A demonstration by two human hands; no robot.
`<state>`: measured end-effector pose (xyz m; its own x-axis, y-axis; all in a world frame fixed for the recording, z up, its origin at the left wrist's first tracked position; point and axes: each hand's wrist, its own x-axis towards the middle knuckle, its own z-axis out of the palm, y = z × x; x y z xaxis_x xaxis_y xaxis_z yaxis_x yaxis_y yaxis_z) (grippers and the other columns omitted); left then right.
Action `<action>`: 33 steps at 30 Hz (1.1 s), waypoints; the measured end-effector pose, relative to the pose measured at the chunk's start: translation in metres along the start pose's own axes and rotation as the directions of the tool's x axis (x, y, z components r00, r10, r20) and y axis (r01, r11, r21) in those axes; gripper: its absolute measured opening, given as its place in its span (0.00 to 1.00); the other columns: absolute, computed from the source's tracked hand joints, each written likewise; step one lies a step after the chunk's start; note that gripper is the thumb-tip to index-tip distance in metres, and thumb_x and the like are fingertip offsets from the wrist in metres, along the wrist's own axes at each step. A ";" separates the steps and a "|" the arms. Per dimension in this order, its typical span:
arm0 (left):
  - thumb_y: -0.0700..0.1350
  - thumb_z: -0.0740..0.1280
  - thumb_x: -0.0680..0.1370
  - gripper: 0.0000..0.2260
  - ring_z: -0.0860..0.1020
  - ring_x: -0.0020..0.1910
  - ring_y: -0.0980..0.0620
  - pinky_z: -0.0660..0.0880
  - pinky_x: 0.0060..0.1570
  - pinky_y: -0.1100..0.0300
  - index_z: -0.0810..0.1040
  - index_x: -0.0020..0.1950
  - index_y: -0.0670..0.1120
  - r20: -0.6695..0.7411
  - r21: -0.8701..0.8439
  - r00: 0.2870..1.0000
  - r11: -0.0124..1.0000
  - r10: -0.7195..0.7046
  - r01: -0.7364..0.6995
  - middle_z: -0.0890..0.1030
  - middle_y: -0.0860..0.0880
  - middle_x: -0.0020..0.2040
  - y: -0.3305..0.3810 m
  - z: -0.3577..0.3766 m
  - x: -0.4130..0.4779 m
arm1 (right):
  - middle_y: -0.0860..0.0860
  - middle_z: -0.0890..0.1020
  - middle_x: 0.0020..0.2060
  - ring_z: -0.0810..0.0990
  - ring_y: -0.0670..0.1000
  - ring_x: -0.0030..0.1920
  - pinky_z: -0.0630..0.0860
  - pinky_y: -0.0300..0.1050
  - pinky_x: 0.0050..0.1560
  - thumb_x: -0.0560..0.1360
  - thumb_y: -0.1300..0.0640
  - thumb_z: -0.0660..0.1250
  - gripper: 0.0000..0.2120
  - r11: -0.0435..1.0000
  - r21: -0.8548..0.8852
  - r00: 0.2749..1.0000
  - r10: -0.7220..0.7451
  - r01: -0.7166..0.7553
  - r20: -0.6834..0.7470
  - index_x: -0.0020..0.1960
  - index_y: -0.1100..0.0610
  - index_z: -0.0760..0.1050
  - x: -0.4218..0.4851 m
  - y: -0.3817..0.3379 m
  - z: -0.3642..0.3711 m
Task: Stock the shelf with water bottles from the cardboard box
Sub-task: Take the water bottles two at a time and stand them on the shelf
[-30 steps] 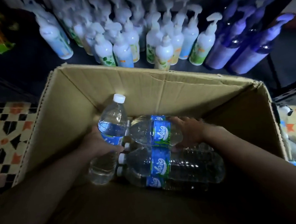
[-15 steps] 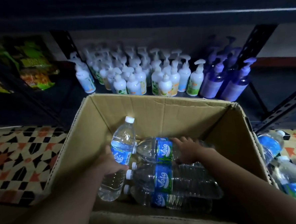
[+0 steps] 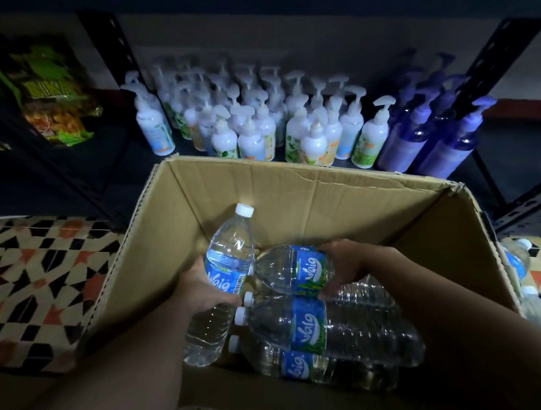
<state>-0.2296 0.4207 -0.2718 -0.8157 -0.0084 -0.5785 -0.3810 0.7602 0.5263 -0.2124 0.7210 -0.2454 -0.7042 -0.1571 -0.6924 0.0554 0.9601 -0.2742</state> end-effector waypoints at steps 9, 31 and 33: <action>0.49 0.84 0.48 0.37 0.80 0.48 0.50 0.77 0.47 0.62 0.77 0.55 0.49 -0.114 0.025 0.993 1.000 0.012 -0.010 0.83 0.50 0.49 0.007 -0.005 -0.012 | 0.48 0.82 0.54 0.79 0.51 0.56 0.74 0.43 0.56 0.60 0.42 0.81 0.32 0.999 -0.046 0.994 -0.033 0.029 -0.101 0.59 0.51 0.77 -0.001 -0.001 0.004; 0.58 0.81 0.47 0.37 0.82 0.44 0.52 0.80 0.49 0.55 0.78 0.53 0.50 -0.444 -0.275 0.862 0.879 0.243 -0.390 0.83 0.55 0.43 0.152 -0.056 -0.130 | 0.45 0.84 0.40 0.82 0.46 0.46 0.79 0.41 0.50 0.55 0.48 0.85 0.24 0.728 0.556 0.586 0.263 0.401 -0.767 0.46 0.47 0.78 -0.138 -0.019 -0.016; 0.55 0.83 0.48 0.37 0.82 0.45 0.53 0.79 0.48 0.57 0.77 0.55 0.51 -0.467 -0.291 0.836 0.843 0.287 -0.452 0.83 0.55 0.45 0.167 -0.062 -0.150 | 0.45 0.87 0.39 0.85 0.46 0.43 0.82 0.42 0.47 0.58 0.57 0.85 0.22 0.611 0.619 0.582 0.298 0.493 -0.757 0.48 0.52 0.80 -0.164 -0.026 -0.025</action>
<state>-0.1978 0.5092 -0.0585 -0.9949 -0.0919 -0.0415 -0.0791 0.4560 0.8864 -0.1161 0.7272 -0.1079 -0.9290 0.3696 0.0209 0.1249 0.3662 -0.9221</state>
